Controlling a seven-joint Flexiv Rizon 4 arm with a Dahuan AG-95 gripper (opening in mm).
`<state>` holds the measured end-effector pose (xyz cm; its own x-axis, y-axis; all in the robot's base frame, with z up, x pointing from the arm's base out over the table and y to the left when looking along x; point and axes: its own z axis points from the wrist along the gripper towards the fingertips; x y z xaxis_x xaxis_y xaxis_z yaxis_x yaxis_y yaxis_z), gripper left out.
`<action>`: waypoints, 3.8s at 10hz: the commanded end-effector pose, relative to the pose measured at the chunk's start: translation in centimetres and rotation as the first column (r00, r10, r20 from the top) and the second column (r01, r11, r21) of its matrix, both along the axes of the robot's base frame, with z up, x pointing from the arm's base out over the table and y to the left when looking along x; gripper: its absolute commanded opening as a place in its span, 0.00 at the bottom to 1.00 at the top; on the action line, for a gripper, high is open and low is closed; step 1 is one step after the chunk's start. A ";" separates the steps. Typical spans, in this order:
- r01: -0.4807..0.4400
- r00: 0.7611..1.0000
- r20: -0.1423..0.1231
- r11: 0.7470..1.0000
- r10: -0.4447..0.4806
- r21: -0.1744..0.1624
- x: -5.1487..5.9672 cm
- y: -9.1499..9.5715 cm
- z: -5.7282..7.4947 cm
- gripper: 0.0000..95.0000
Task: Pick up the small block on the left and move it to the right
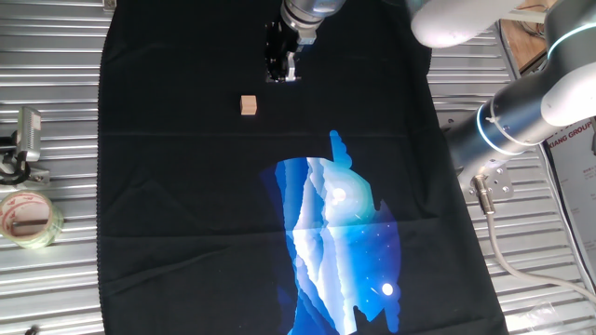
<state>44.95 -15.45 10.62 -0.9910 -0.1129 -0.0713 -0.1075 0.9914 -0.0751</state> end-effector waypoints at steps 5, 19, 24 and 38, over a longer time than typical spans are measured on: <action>0.015 1.000 0.019 1.000 -0.015 0.012 0.4 -0.1 0.0 0.20; 0.056 0.998 -0.037 0.997 -0.054 0.055 0.4 -0.2 0.1 0.40; 0.097 0.994 -0.047 0.994 -0.095 0.055 0.4 -0.2 0.2 0.20; 0.037 0.999 -0.026 0.999 -0.036 0.035 0.9 -0.4 -0.1 0.40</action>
<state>45.82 -15.79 10.33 -0.9960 -0.0733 -0.0501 -0.0715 0.9967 -0.0375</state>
